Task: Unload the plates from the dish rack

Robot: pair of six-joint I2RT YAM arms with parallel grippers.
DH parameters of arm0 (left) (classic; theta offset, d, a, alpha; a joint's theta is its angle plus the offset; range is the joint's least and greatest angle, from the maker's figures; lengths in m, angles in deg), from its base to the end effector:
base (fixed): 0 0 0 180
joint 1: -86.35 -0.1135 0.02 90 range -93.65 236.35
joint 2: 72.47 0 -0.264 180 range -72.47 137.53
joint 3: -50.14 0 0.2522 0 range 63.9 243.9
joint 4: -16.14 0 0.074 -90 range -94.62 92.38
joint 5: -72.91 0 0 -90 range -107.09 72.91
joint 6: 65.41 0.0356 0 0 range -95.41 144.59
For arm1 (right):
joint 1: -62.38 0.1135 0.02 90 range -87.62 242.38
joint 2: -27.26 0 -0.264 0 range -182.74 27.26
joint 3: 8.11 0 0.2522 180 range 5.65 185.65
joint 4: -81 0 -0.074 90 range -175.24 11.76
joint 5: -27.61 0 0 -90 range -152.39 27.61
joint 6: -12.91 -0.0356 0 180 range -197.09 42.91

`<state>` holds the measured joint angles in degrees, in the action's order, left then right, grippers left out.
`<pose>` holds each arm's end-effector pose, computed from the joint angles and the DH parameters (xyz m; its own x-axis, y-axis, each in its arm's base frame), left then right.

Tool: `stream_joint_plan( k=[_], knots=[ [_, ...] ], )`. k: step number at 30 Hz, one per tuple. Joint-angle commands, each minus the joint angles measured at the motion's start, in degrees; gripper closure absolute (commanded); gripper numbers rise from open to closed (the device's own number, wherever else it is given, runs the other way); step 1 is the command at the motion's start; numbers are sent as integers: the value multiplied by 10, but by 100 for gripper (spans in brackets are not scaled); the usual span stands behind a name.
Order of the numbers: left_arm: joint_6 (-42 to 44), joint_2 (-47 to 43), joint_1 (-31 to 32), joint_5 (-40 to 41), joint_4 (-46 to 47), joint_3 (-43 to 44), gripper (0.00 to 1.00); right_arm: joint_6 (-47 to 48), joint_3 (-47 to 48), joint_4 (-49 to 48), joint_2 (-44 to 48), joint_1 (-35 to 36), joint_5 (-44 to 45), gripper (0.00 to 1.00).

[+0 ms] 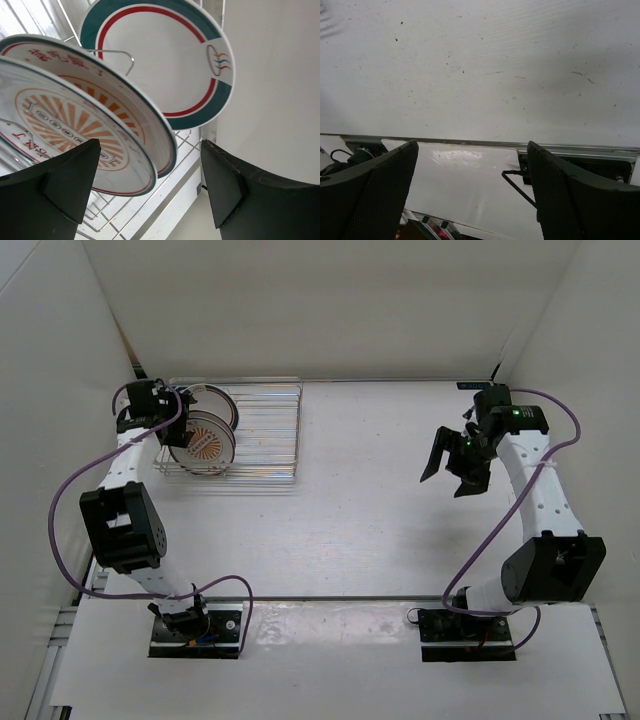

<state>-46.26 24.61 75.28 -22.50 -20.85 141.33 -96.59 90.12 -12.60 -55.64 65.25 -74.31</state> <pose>0.3771 0.0704 0.2751 -0.1025 -0.9783 -0.1798 -0.6713 0.2014 -0.7133 0.2652 0.0207 0.3392 -0.9292 0.2804 -0.2406 0.2061 0.9338 0.2925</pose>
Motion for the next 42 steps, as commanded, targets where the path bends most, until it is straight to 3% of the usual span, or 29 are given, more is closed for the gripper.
stream_joint_plan(
  k=[1, 9, 18, 29, 42],
  knots=[
    [11, -36, -3, -7, 26, 11, 9, -3, -5, 3, 18, -4, -8, 10],
    [12, -52, -1, -14, 81, -21, 8, -3, -18, 4, 32, -6, -6, 10],
    [11, -97, 5, -13, 70, -102, 9, -1, -28, 7, 33, -7, -5, 10],
    [3, -48, -7, -38, 56, -69, 10, 3, -27, 8, 32, -7, 0, 10],
    [-2, -58, -14, -67, 45, -101, 26, -3, -32, 3, 27, -9, 6, 10]
  ],
)
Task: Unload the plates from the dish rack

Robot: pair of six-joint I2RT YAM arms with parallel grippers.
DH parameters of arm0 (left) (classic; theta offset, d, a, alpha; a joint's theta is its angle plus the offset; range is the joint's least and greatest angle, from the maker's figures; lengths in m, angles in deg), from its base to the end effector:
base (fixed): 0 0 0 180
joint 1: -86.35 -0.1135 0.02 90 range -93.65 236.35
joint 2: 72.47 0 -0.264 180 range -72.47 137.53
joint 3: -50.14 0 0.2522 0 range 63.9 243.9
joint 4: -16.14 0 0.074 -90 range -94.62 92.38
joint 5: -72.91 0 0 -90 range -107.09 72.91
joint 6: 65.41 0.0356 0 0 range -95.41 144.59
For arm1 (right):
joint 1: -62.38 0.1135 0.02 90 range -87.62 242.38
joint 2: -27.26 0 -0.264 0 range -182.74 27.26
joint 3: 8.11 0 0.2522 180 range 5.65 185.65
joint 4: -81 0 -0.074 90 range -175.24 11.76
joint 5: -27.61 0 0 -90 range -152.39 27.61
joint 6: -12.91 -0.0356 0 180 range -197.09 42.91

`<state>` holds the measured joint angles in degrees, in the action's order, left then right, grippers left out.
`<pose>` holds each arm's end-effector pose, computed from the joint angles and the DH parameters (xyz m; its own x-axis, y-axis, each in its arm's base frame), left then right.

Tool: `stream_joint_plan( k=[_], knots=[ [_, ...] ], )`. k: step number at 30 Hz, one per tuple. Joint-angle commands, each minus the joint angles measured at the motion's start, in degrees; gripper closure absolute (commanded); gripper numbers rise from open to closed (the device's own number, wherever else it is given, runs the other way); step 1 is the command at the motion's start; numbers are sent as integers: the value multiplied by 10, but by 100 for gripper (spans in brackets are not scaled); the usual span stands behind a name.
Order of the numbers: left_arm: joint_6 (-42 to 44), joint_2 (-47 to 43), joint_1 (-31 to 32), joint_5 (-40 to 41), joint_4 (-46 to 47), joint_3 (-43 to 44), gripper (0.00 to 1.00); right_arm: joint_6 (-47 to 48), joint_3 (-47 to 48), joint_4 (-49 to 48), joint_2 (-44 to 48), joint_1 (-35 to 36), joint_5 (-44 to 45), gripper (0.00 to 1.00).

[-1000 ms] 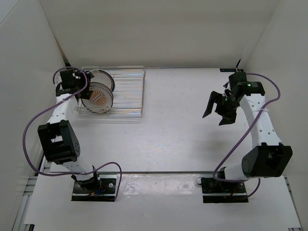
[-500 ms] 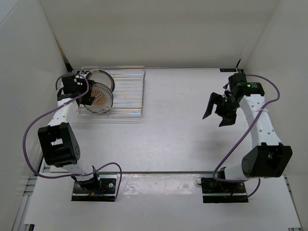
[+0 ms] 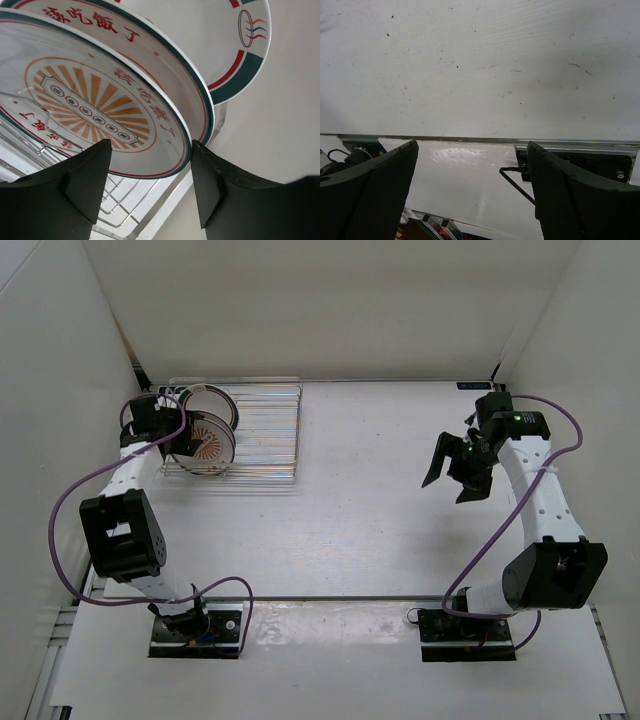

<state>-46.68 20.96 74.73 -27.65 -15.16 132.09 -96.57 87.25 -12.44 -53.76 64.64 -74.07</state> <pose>0.3568 0.0667 0.2528 -0.1509 -0.9815 -0.1178 -0.6513 0.1883 -0.7351 0.2559 0.0173 0.3331 -0.9305 0.2901 -0.2236 0.2227 0.9327 0.2836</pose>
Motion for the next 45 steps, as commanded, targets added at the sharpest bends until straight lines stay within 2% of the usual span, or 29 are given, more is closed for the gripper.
stream_joint_plan(
  k=[1, 2, 6, 13, 16, 17, 31, 33, 39, 45],
  knots=[
    [0, -23, -11, -18, -8, -12, 28, -3, -7, 1, 9, -3, 3, 10],
    [-4, -25, -13, -20, -7, -13, 32, -3, -7, 2, 10, -4, 3, 10],
    [-20, -30, -21, -38, 3, -14, 38, -5, -14, 2, 13, -4, 2, 10],
    [-42, -48, -29, -66, 4, -9, 54, -6, -26, 1, 15, -7, -3, 10],
    [-46, -60, -29, -81, 1, -17, 63, -7, -31, 0, 14, -7, -7, 10],
    [-48, -70, -28, -83, -1, -19, 69, -7, -34, -2, 15, -7, -8, 10],
    [-61, -127, -31, -103, -38, -30, 97, -8, -59, -2, 20, -7, -27, 10],
    [-63, -130, -35, -103, -39, -19, 100, -8, -59, 0, 23, -6, -27, 10],
    [-106, -138, -41, -112, -32, 12, 100, -4, -65, 4, 28, -2, -23, 10],
    [-200, -167, -40, -137, -36, 32, 100, -4, -70, 3, 28, -1, -24, 10]
  ],
)
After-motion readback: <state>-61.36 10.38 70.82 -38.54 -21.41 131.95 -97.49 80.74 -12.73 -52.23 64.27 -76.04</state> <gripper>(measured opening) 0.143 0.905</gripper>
